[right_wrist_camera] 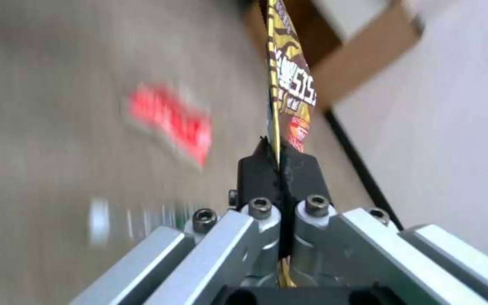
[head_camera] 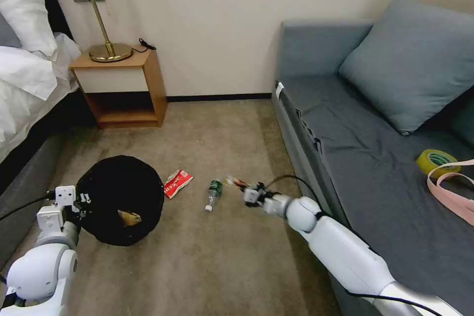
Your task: Pick up the trash bin, then pick up the garbage on the floor and place it into the trash bin.
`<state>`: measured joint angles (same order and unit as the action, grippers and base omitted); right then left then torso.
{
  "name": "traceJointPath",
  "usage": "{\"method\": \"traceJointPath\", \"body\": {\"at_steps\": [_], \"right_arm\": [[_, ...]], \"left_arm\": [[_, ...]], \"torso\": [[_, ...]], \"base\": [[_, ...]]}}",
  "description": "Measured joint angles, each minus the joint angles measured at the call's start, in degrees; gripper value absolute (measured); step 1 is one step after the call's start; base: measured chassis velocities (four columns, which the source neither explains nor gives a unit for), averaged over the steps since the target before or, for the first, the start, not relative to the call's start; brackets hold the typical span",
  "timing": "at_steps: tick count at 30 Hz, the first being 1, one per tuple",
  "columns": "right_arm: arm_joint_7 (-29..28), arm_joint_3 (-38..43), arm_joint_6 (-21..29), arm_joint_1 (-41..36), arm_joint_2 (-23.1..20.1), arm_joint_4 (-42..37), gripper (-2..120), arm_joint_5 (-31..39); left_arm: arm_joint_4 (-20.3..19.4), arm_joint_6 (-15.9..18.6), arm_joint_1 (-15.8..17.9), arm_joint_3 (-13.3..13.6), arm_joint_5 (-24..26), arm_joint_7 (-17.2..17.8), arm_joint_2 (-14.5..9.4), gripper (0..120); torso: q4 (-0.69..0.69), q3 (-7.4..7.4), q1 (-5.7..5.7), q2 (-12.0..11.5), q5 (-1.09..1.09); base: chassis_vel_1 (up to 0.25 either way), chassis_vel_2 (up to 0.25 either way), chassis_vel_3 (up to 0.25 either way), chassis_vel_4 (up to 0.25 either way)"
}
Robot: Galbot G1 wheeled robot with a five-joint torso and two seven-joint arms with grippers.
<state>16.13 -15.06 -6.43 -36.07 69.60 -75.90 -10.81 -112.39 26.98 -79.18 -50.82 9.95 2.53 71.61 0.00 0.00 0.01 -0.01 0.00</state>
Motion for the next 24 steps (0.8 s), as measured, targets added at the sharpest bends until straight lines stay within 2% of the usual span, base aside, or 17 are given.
{"method": "traceJointPath", "body": {"at_steps": [1, 3, 4, 7, 11, 13, 18, 24], "right_arm": [[0.0, 0.0, 0.0, 0.0, 0.0, 0.0, 0, 0.0], [-1.48, -3.33, 1.35, 2.21, 1.66, -2.09, 0, 9.53], [-1.48, -3.33, 1.35, 2.21, 1.66, -2.09, 0, 9.53], [-3.01, -7.13, 2.29, 4.12, 4.32, -3.1, 0, 16.66], [-3.83, -9.37, 2.29, 5.21, 6.5, -2.95, 0, 19.73], [-4.66, -11.45, 2.29, 6.32, 9.08, -2.12, 0, 23.52], [-6.06, -13.24, 2.2, 7.19, 12.84, -0.56, 0, 27.63], [-6.75, -14.88, 1.16, 7.77, 17.24, 1.97, 0, 26.86]], "left_arm": [[0.0, 0.0, 0.0, 0.0, 0.0, 0.0, 0.0, 3], [0.0, -0.29, 0.38, 0.44, -0.1, -0.39, 0.18, 3], [0.0, -0.29, 0.38, 0.44, -0.1, -0.39, 0.18, 3], [0.12, -1.99, 1.03, 1.16, -0.25, -1.05, 0.31, 3], [0.1, -2.4, 1.4, 1.64, -0.26, -1.5, 0.4, 3], [0.11, -2.46, 2.02, 2.1, -0.26, -1.67, 0.48, 3], [0.26, -2.69, 2.65, 2.67, -0.26, -2.0, 0.59, 3], [0.52, -4.83, 2.84, 2.88, 0.14, -3.4, 0.57, 3]], "torso": [[0.0, 0.0, 0.0, 0.0, 0.0], [0.01, 0.0, 0.0, 0.01, -0.01], [0.01, 0.0, 0.0, 0.01, -0.01], [0.0, 0.0, 0.0, 0.0, -0.01], [0.0, 0.0, 0.0, 0.0, -0.01], [0.0, 0.0, 0.0, 0.01, -0.01], [0.0, 0.0, 0.0, 0.0, -0.01], [0.0, 0.0, 0.0, 0.01, -0.01]], "base": [[0.0, 0.0, 0.0, 0.0], [0.0, 0.0, 0.0, 0.0], [0.0, 0.0, 0.0, 0.0], [0.0, 0.0, 0.0, 0.0], [0.0, 0.0, 0.0, 0.0], [0.0, 0.0, 0.0, 0.0], [0.0, 0.0, 0.0, 0.0], [0.0, 0.0, 0.0, 0.0]]}}
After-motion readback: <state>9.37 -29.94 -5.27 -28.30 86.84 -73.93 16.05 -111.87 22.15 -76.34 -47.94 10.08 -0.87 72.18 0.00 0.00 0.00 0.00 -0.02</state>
